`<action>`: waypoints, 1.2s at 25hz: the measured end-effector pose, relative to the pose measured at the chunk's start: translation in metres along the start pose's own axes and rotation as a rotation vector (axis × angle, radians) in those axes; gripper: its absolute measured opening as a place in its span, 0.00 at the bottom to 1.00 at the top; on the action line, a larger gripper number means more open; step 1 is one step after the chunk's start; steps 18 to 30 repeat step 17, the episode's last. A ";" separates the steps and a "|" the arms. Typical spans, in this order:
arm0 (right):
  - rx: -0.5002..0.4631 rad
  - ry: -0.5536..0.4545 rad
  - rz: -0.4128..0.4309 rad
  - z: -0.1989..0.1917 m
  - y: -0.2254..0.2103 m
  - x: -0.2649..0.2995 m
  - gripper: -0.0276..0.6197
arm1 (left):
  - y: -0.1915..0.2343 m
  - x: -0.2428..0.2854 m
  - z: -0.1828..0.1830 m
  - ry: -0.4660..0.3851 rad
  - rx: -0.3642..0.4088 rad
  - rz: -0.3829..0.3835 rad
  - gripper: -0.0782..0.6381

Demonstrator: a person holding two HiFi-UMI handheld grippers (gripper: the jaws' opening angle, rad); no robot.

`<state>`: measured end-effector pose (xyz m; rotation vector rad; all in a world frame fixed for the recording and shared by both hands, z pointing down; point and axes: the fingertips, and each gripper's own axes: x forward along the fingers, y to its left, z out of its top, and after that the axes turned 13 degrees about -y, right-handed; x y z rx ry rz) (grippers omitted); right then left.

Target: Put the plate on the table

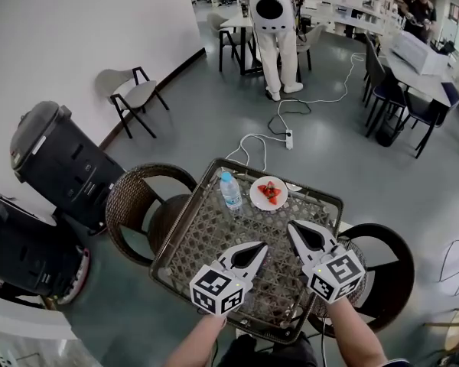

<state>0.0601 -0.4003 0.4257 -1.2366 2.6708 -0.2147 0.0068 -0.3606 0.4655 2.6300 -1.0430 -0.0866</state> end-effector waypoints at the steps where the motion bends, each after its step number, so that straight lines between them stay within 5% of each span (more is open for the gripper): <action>1: 0.001 -0.002 -0.004 0.001 0.001 -0.001 0.05 | -0.001 -0.001 0.001 0.001 0.002 -0.003 0.12; 30: 0.005 -0.021 -0.039 0.006 0.004 -0.004 0.05 | -0.003 -0.008 0.005 0.005 0.012 -0.018 0.12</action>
